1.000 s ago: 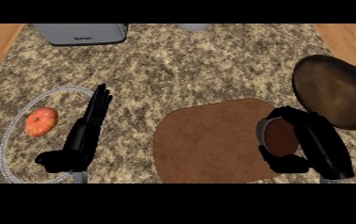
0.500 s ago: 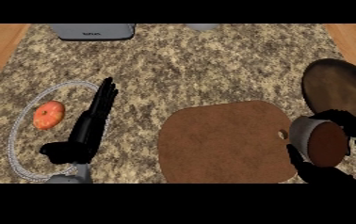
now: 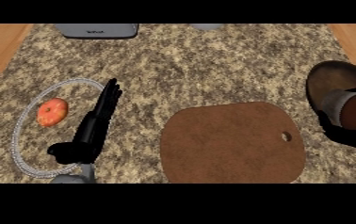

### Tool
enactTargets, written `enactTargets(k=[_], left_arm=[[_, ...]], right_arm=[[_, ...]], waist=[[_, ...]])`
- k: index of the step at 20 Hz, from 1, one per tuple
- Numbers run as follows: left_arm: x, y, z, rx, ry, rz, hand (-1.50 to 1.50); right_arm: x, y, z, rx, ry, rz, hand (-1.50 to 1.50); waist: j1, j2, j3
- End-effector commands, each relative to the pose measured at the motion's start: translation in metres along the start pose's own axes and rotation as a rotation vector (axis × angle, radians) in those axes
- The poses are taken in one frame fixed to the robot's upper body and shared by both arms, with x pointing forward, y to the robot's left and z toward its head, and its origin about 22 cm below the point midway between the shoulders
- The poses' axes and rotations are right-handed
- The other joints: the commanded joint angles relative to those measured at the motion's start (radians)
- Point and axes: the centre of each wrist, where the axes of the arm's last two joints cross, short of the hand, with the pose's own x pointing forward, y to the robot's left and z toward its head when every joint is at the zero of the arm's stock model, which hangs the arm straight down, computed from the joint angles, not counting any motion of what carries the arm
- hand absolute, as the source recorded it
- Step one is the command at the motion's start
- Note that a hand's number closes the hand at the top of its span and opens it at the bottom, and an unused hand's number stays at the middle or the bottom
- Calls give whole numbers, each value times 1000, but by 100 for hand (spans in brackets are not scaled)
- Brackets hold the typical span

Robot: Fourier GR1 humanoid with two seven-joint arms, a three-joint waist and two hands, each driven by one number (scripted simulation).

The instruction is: Pick the cupcake from the cutting board and place it in the pan

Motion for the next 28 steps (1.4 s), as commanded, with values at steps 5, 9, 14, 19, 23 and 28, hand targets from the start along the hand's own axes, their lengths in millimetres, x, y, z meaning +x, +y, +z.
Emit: enactTargets(k=[5, 9, 14, 19, 23, 28], left_arm=[[9, -17, -9, 3, -19, 11, 0], [-8, -3, 8, -24, -13, -8, 0], [4, -15, -10, -16, -24, 0, 0], [10, -17, -8, -63, -15, 28, 0], [16, -12, -18, -61, -40, 0, 0], [7, -19, -13, -65, -22, 8, 0]], right_arm=[[-47, 1, -59, -210, -14, 125, 150], [-89, -9, -77, -285, 27, 7, 150], [-101, 5, -103, -286, 29, 11, 150], [-130, -9, -90, -2, 248, 96, -150], [-124, 11, -95, 257, 248, 102, -150], [-117, 9, -108, 270, 193, -62, -150]], waist=[[7, 2, 0], [18, 6, 2], [23, 8, 2], [50, 18, 2], [64, 21, 4], [54, 21, 6]])
